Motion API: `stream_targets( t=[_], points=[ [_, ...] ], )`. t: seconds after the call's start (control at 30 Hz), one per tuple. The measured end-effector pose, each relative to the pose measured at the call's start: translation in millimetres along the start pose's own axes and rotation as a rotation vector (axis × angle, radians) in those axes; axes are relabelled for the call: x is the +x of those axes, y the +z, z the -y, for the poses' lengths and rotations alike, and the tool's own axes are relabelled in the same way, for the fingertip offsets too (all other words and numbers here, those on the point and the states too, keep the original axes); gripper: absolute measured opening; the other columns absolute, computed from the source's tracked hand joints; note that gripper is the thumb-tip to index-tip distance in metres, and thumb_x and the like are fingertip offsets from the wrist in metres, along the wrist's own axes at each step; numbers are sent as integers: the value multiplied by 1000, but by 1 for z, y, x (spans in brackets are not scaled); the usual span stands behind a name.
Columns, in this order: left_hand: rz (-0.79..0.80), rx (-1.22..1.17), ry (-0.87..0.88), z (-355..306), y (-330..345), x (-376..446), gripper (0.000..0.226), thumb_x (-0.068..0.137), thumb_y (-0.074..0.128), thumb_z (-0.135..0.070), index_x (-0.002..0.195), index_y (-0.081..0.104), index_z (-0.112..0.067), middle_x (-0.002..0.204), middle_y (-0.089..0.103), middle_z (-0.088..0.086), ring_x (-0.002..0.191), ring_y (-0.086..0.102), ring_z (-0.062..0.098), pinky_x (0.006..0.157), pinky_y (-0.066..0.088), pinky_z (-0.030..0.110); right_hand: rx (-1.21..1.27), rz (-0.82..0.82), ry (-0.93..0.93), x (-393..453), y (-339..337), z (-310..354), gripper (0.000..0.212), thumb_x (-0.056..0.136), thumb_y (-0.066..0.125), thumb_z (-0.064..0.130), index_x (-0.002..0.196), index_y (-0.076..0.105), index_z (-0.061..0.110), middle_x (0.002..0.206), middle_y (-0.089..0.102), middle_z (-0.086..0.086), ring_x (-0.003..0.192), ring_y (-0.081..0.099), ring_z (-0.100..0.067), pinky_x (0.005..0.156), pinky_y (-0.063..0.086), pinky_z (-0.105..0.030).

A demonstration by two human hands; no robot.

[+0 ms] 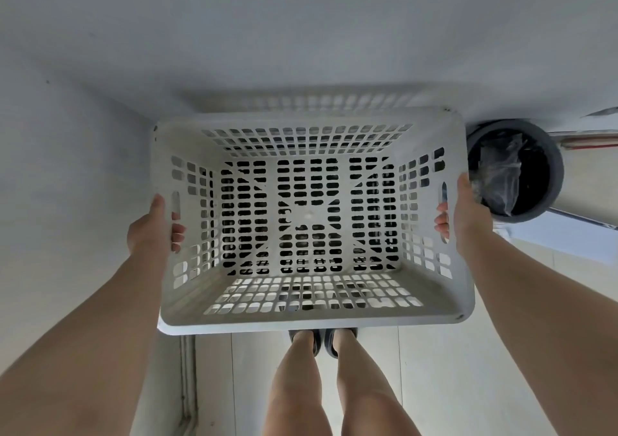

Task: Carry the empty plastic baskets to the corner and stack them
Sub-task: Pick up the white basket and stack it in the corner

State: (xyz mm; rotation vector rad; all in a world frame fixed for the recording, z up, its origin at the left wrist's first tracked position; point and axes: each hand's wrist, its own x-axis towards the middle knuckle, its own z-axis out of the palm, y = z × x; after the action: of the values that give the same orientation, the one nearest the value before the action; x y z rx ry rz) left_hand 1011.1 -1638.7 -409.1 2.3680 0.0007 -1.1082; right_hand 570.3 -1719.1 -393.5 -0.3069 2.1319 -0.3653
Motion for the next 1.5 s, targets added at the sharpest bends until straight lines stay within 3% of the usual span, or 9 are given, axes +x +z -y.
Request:
stream_targets(
  t=[0.3, 0.6, 0.77, 0.97, 1.13, 1.5],
  points=[
    [-46, 4, 18, -2, 7, 0, 53, 91, 43, -56, 69, 57, -10, 64, 60, 9, 47, 44, 21, 46, 35, 31, -12, -10, -46, 6, 3, 5, 71, 83, 35, 77, 70, 55, 10, 64, 56, -5, 56, 52, -19, 68, 41, -32],
    [-25, -11, 30, -5, 7, 0, 51, 90, 43, -54, 68, 55, -10, 64, 58, 10, 46, 39, 21, 44, 31, 30, -21, -2, -56, 7, 3, 5, 75, 80, 31, 80, 73, 58, 10, 69, 60, -8, 63, 59, -22, 72, 47, -32],
    [-29, 30, 77, -2, 4, -1, 50, 93, 41, -52, 67, 55, -11, 64, 57, 9, 47, 43, 22, 46, 35, 31, -28, 18, -66, 3, 2, 6, 73, 83, 32, 78, 72, 57, 9, 66, 57, -8, 59, 56, -21, 63, 43, -30],
    [-57, 50, 123, -2, 4, -3, 50, 94, 39, -51, 67, 55, -13, 64, 58, 7, 49, 46, 20, 48, 38, 29, -15, 12, -83, 1, 3, 5, 72, 84, 34, 77, 72, 56, 9, 64, 56, -8, 55, 52, -19, 67, 44, -30],
    [-47, 46, 107, -5, 4, -3, 50, 93, 39, -52, 68, 55, -12, 65, 58, 9, 49, 45, 21, 47, 36, 30, -22, 40, -64, 1, 4, 12, 73, 84, 33, 77, 72, 56, 8, 65, 55, -9, 55, 52, -21, 59, 40, -29],
    [-121, 119, 186, -4, 9, -6, 50, 92, 33, -47, 69, 57, -10, 61, 57, 10, 46, 45, 22, 46, 39, 29, -19, -14, -140, 10, 6, 5, 74, 81, 33, 77, 70, 58, 9, 63, 58, -8, 55, 54, -21, 60, 44, -31]
  ],
)
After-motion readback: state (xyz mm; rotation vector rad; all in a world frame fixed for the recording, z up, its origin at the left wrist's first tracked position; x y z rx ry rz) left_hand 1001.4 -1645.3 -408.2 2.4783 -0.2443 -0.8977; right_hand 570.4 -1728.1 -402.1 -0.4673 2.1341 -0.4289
